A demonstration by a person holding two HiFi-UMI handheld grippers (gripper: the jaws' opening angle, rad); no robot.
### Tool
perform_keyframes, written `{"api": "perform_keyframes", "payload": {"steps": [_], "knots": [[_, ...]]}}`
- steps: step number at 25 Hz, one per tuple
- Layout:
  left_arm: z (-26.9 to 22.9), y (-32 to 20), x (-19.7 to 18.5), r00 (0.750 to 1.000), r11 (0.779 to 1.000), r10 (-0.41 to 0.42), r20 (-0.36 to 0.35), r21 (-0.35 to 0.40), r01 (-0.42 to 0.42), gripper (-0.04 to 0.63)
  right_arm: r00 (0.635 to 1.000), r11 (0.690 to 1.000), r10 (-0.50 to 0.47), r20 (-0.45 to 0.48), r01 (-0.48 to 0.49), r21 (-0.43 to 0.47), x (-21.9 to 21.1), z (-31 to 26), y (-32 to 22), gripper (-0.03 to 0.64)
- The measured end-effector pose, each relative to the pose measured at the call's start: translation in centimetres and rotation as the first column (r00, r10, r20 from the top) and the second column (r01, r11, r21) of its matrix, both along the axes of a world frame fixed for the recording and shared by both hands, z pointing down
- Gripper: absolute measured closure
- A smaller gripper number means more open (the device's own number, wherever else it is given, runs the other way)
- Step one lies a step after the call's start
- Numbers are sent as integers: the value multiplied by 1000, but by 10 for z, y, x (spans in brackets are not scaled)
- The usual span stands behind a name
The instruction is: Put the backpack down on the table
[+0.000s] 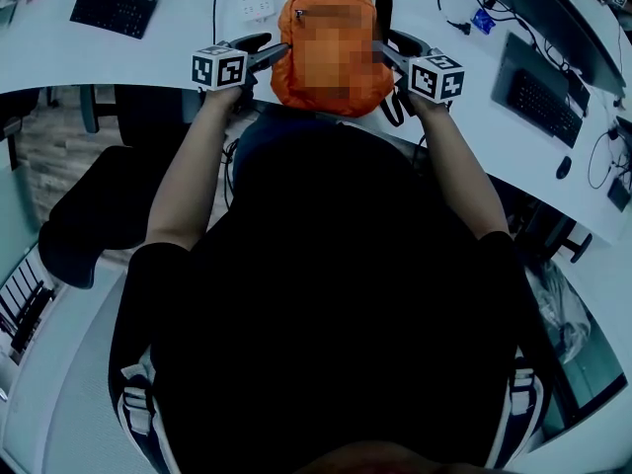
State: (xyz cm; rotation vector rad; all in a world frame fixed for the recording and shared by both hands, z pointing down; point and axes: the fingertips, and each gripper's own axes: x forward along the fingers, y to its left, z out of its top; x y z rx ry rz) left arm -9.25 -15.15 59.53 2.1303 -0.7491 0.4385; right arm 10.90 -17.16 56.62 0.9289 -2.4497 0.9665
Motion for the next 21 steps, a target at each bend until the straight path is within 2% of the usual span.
{"api": "perform_keyframes", "payload": {"steps": [6,11,15,21], "knots": [[-18,11,15,998,993,28,60,110,-34,354,1000,994,21,21,-23,107,2,-37,3,453],[-37,20,26,997,984,30,67,175,-41,368,999,987,-27,-38,32,155,2,-52,17,496],[-64,25,30,996,957,20,86,287,-44,397,994,966,-35,-103,59,250,3,-66,26,545],[-97,38,38,998,918,-18,64,396,-9,457,992,943,-27,-125,67,327,8,-83,42,570]]}}
